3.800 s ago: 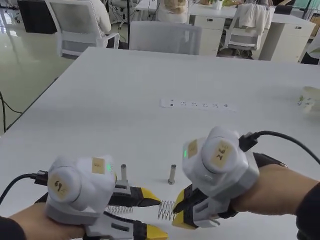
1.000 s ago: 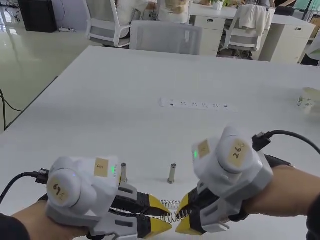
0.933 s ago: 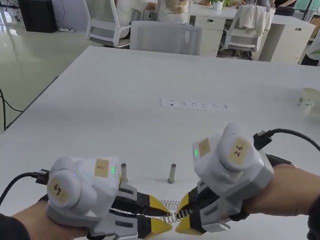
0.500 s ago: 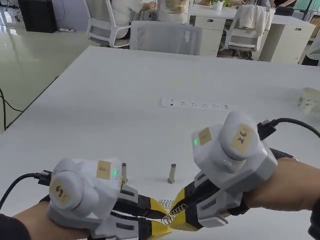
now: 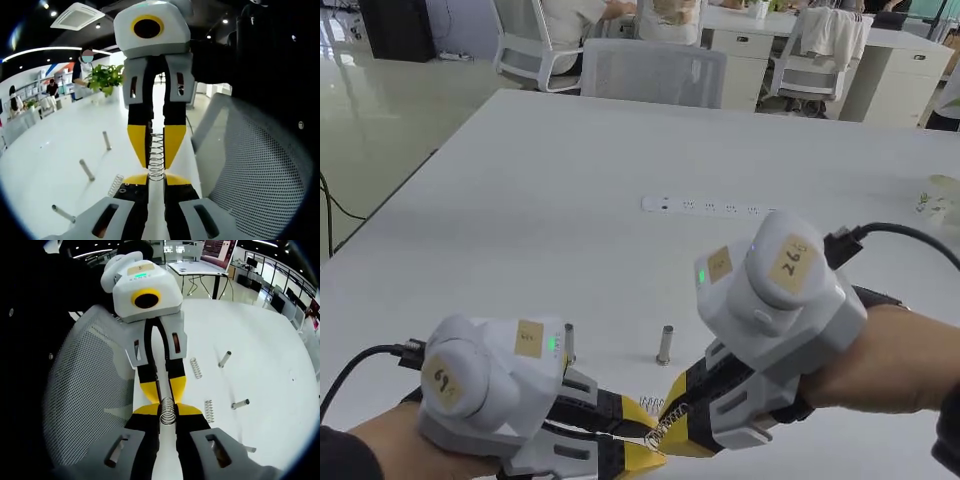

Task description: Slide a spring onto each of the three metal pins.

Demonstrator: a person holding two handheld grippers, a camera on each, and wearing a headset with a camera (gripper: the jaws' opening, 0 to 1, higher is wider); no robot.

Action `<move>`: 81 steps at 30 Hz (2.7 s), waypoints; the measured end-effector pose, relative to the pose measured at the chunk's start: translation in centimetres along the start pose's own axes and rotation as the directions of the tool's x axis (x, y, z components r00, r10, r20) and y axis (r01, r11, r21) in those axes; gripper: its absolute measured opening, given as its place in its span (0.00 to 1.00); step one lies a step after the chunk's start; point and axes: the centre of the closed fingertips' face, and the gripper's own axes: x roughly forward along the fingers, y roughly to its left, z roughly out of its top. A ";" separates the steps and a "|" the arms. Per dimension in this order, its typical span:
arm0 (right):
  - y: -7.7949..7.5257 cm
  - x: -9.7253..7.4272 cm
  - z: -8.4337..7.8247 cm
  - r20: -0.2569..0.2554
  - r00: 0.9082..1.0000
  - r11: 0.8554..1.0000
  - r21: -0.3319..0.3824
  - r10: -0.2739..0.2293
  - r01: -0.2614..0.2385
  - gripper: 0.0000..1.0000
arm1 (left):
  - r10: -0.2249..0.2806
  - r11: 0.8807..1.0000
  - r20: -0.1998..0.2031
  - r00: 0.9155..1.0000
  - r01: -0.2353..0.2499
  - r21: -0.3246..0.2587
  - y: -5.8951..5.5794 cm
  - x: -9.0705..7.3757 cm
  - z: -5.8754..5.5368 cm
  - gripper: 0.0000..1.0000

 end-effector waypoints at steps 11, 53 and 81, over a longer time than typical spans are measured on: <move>-0.9 -0.5 -0.8 -0.025 0.999 1.000 0.010 -0.027 0.027 0.08 | 0.016 0.999 -0.004 1.000 -0.016 -0.045 0.4 -0.3 -0.5 0.12; -4.5 -3.8 -4.4 -0.105 0.990 0.992 0.075 -0.091 0.099 0.08 | 0.314 0.917 -0.032 0.949 -0.312 -0.249 5.1 -6.7 -5.4 0.65; -12.5 -9.0 -8.7 -0.270 0.938 0.963 0.097 -0.218 0.251 0.08 | 0.401 0.883 -0.031 0.916 -0.395 -0.256 6.7 -8.2 -5.7 0.74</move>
